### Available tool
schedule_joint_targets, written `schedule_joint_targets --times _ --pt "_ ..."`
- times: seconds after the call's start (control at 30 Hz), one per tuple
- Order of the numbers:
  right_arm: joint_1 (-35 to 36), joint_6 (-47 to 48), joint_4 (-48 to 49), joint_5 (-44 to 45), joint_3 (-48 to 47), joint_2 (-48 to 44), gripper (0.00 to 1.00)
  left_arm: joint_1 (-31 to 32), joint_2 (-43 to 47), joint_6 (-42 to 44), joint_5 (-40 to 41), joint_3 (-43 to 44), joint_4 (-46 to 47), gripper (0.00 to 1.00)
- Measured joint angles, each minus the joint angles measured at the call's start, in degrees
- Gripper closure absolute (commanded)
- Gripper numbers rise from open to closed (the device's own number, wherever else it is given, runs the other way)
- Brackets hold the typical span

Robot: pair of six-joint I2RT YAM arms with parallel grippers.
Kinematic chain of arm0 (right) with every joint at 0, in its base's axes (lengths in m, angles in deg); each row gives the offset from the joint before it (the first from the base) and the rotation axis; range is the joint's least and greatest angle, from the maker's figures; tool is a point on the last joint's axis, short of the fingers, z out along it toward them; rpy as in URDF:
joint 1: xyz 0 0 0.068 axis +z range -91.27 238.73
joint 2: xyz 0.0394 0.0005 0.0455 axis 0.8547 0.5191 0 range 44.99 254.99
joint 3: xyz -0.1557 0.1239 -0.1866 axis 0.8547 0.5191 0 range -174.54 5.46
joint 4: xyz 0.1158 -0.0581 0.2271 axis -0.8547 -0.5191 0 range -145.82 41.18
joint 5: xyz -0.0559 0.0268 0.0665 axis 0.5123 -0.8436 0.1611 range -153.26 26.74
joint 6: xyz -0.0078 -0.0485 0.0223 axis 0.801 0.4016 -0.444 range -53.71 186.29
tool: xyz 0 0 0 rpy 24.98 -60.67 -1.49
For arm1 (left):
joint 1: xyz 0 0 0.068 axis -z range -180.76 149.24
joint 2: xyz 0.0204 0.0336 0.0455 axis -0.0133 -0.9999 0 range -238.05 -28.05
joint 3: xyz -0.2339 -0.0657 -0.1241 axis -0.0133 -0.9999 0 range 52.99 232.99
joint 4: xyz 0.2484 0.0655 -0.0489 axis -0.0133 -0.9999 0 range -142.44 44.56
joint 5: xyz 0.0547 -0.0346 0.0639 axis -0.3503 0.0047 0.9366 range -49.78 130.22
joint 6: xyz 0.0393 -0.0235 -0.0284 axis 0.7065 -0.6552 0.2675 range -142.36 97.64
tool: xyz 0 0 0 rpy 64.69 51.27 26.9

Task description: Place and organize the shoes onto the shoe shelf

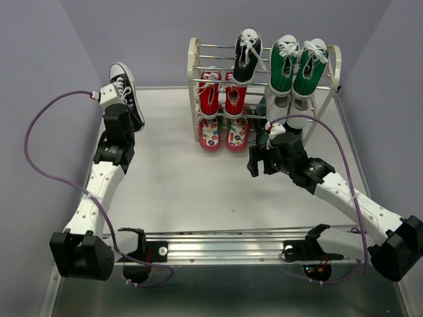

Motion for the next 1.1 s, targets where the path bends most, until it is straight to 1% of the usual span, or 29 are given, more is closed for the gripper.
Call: schedule_joint_targets --times 0.1,0.2,0.3,0.43,0.57,0.77,1.1 --pt "0.00 -0.22 0.00 0.24 0.70 0.00 0.00 4.33 1.75 1.14 0.22 4.50 -0.94 1.00" --pt "0.00 -0.59 0.02 0.31 0.98 0.00 0.00 9.51 1.49 3.28 0.09 10.49 -2.78 1.00" --pt "0.00 -0.87 0.09 0.50 1.40 0.00 0.00 15.65 -0.24 6.14 -0.85 18.62 -4.79 1.00" --pt "0.00 -1.07 0.09 0.96 1.60 -0.04 0.00 21.35 -3.28 10.05 -2.69 27.82 -5.35 1.00" --pt "0.00 -1.07 0.07 1.31 1.60 -0.11 0.00 25.24 -6.01 12.48 -3.26 34.29 -5.75 1.00" --pt "0.00 -1.07 0.09 1.53 1.60 -0.11 0.00 29.55 -12.83 13.79 -2.67 43.28 -7.28 1.00" --pt "0.00 -1.25 0.15 1.97 1.60 -0.11 0.00 32.48 -26.60 13.11 0.55 54.16 -12.22 1.00"
